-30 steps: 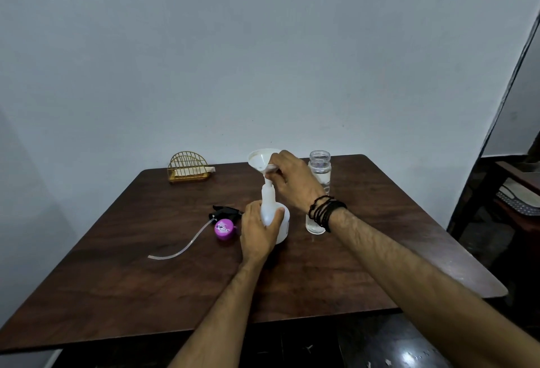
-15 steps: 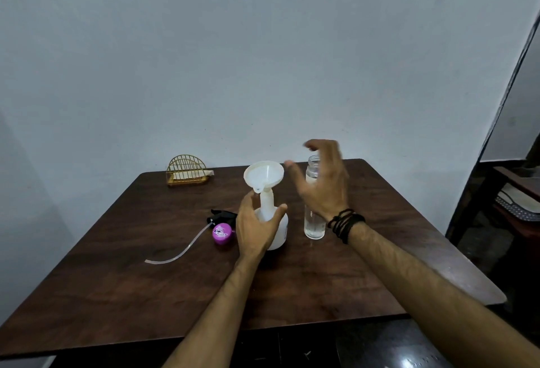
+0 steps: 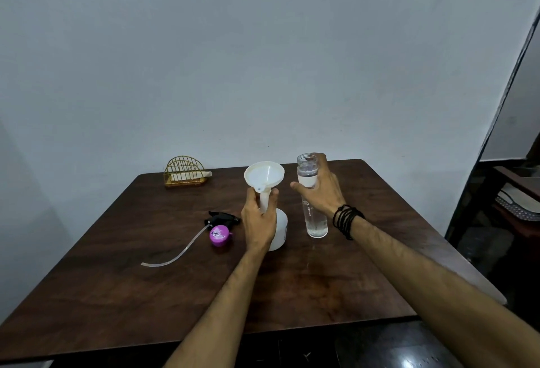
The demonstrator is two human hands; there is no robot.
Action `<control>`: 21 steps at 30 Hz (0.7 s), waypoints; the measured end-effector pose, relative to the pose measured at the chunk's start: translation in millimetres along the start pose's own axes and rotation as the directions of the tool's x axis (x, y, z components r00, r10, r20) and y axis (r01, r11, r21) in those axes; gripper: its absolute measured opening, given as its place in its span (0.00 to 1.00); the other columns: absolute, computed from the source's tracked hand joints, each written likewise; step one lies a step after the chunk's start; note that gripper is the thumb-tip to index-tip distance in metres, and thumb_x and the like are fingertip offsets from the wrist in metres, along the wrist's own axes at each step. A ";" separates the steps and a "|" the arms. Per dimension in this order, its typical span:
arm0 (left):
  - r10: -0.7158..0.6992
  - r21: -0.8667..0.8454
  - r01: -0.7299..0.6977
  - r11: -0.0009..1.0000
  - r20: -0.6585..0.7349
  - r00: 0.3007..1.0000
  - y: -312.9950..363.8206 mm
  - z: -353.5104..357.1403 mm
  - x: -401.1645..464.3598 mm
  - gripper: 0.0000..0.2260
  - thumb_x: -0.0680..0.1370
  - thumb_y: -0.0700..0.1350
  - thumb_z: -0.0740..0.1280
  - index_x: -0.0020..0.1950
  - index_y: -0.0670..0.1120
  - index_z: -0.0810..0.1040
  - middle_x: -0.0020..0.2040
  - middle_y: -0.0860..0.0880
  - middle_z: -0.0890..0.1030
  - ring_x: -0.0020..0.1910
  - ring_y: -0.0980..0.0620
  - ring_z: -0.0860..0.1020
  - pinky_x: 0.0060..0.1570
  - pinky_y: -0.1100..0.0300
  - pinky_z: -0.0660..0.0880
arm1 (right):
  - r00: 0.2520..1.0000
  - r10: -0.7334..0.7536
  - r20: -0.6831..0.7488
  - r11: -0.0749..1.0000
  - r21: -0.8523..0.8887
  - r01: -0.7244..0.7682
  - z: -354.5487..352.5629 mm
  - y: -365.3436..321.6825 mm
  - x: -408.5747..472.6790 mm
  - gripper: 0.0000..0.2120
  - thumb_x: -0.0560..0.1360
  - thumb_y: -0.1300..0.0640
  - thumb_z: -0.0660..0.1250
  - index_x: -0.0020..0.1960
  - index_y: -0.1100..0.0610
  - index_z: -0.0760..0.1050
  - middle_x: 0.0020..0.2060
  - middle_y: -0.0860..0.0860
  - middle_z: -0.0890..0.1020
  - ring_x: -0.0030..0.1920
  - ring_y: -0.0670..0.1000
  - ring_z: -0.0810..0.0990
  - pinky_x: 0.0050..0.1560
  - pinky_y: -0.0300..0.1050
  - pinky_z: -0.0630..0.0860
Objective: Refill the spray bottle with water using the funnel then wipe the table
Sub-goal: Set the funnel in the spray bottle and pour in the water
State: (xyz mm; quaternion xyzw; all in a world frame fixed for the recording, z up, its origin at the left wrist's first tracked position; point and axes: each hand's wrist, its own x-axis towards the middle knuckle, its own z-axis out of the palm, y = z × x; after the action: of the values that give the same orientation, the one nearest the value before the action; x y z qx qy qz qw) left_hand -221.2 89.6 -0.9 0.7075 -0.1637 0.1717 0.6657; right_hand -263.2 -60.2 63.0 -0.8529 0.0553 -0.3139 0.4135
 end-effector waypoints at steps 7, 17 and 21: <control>-0.005 0.002 0.005 1.000 0.013 1.000 -0.3 3.1 3.6 0.18 0.80 0.55 0.66 0.67 0.47 0.76 0.56 0.52 0.82 0.52 0.58 0.79 0.51 0.63 0.74 | 0.980 -0.174 0.093 0.930 -0.312 0.195 -18.9 -17.5 22.3 0.28 0.67 0.56 0.70 0.63 0.47 0.63 0.49 0.48 0.80 0.44 0.53 0.80 0.44 0.52 0.81; -0.011 -0.018 0.012 1.000 0.049 0.999 -7.7 7.6 10.7 0.11 0.81 0.52 0.67 0.55 0.46 0.81 0.42 0.55 0.83 0.40 0.60 0.79 0.41 0.61 0.75 | 0.926 -0.222 0.306 0.687 -0.625 0.371 -26.9 -37.8 35.9 0.34 0.68 0.62 0.66 0.71 0.47 0.60 0.53 0.52 0.75 0.50 0.57 0.77 0.41 0.51 0.73; -0.002 -0.050 0.005 0.999 0.063 0.998 -9.9 8.0 12.8 0.12 0.80 0.51 0.67 0.56 0.44 0.81 0.43 0.54 0.84 0.43 0.56 0.81 0.42 0.62 0.76 | 0.910 -0.247 0.334 0.600 -0.684 0.414 -28.3 -43.1 36.9 0.35 0.67 0.65 0.66 0.71 0.48 0.61 0.52 0.52 0.75 0.49 0.57 0.76 0.39 0.48 0.66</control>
State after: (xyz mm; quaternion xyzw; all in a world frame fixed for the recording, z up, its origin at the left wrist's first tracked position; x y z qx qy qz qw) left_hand -205.2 82.2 -4.2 0.6959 -0.1876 0.1441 0.6781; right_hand -257.4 -64.2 125.9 -0.9686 -0.0245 -0.2454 -0.0320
